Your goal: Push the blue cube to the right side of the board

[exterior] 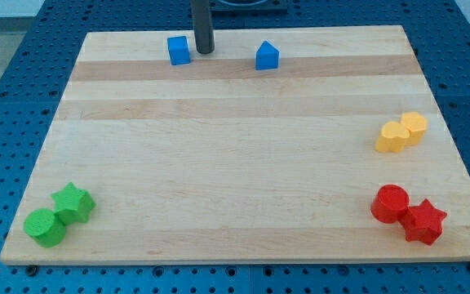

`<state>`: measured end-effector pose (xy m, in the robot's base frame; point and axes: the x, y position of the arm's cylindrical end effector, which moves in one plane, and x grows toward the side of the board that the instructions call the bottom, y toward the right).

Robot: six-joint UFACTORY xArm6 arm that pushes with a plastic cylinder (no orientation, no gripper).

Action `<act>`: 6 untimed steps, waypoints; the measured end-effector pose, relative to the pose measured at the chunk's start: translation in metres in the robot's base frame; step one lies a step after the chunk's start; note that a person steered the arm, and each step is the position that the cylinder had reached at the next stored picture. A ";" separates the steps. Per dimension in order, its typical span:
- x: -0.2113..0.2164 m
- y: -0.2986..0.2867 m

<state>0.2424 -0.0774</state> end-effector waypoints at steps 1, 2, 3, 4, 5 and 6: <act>0.000 -0.014; 0.003 -0.032; 0.006 -0.051; 0.010 -0.071; 0.017 -0.091; 0.022 -0.109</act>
